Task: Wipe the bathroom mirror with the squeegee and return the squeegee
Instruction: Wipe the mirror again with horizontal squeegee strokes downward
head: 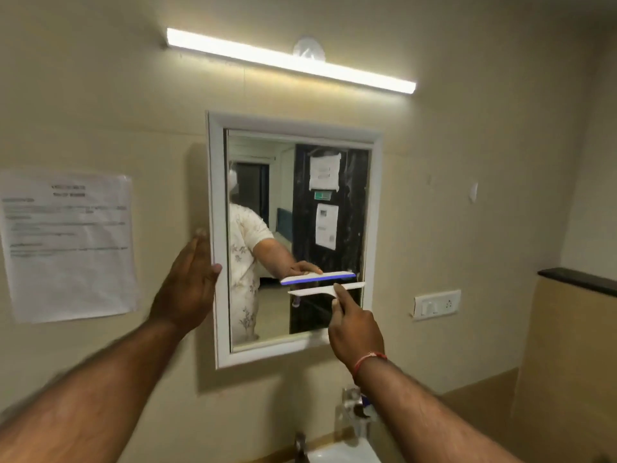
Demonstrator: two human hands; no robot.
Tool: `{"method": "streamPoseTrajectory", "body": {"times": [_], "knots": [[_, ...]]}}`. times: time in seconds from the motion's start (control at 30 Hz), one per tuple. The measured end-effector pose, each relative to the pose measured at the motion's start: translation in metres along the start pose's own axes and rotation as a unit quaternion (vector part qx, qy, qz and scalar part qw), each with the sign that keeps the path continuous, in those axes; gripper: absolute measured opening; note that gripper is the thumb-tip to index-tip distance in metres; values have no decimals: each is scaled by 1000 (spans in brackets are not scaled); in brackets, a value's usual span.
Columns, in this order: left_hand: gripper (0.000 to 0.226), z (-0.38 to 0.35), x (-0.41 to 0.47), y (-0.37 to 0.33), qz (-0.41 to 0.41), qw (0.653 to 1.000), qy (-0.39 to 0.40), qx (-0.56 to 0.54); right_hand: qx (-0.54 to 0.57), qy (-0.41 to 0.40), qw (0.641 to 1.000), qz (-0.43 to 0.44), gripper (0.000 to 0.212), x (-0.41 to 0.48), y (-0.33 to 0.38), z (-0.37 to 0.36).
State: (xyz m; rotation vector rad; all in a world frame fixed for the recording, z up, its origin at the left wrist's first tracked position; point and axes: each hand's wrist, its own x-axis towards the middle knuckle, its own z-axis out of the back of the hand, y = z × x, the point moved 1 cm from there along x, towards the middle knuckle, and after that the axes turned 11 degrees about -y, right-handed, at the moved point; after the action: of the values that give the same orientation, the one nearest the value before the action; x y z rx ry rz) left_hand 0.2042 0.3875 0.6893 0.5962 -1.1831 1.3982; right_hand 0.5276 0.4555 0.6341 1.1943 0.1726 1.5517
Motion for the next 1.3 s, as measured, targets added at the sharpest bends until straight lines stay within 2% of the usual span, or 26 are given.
{"method": "streamPoseTrajectory", "body": {"times": [0.1, 0.23, 0.4, 0.53, 0.83, 1.3], "knots": [[66, 11, 55, -25, 15, 997, -72, -17, 29, -35, 998, 35, 45, 46, 35, 25], [61, 16, 120, -61, 68, 988, -131, -34, 73, -97, 990, 77, 46, 100, 86, 58], [60, 9, 133, -83, 135, 974, -176, -44, 85, -149, 976, 130, 44, 147, 135, 84], [60, 6, 130, -83, 137, 972, -181, -66, 72, -170, 972, 147, 43, 171, 154, 96], [63, 7, 129, -80, 131, 973, -177, -74, 116, -164, 972, 120, 44, 184, 160, 83], [62, 5, 128, -79, 135, 972, -178, -75, 159, -155, 966, 134, 44, 190, 162, 84]]}}
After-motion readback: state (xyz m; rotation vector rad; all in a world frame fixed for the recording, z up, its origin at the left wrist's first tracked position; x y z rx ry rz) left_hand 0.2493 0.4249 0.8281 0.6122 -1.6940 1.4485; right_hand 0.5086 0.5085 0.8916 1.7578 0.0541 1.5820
